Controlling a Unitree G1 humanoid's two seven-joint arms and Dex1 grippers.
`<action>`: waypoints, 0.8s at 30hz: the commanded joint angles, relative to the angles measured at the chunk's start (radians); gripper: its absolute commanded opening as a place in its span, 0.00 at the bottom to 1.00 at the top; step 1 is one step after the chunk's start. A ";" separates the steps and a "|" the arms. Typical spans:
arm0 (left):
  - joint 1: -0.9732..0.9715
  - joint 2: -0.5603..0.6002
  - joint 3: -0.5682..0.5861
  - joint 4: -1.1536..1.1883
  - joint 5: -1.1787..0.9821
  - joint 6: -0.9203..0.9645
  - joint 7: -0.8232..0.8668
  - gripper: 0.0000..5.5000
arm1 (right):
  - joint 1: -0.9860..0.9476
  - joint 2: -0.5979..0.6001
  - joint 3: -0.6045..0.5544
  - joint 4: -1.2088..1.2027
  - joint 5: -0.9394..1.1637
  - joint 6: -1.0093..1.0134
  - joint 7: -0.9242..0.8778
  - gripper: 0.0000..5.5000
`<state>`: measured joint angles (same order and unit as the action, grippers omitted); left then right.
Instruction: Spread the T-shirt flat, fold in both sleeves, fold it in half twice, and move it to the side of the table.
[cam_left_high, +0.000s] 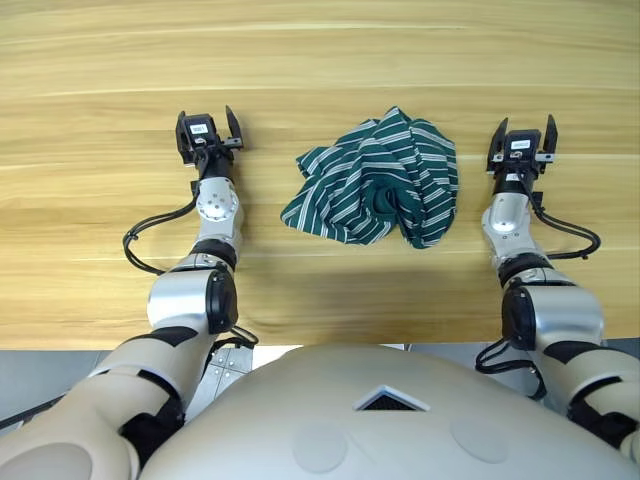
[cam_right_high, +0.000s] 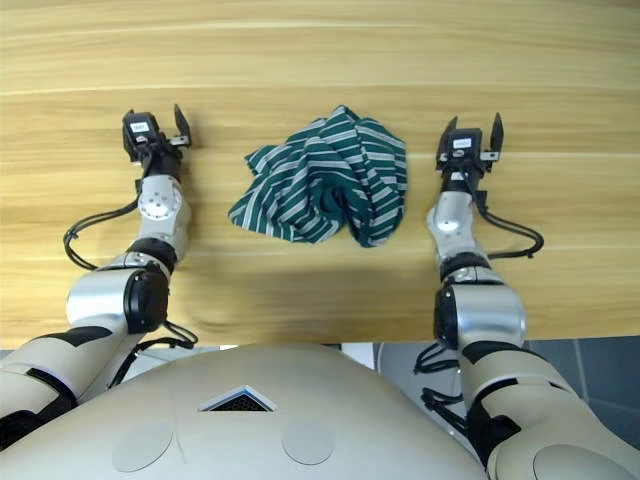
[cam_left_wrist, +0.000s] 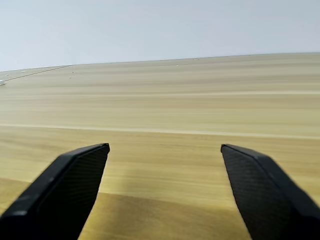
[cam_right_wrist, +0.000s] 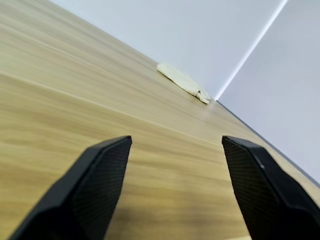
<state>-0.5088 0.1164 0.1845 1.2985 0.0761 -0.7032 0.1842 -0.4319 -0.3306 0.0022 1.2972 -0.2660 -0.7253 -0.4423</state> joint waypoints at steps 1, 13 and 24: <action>0.022 -0.019 -0.007 0.033 0.009 0.035 -0.016 0.76 | 0.016 0.046 0.043 0.024 -0.046 0.016 -0.014 0.61; -0.017 -0.050 -0.004 0.029 -0.011 0.020 -0.070 0.76 | -0.062 0.093 0.075 0.025 -0.062 0.012 0.005 0.67; -0.007 -0.021 0.022 0.025 -0.008 0.005 -0.060 0.76 | -0.082 0.094 0.055 0.025 -0.051 0.016 0.008 0.57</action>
<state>-0.5342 0.0735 0.2030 1.3000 0.0716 -0.7143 0.1133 -0.5081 -0.2422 0.0670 1.3039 -0.3301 -0.7254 -0.4353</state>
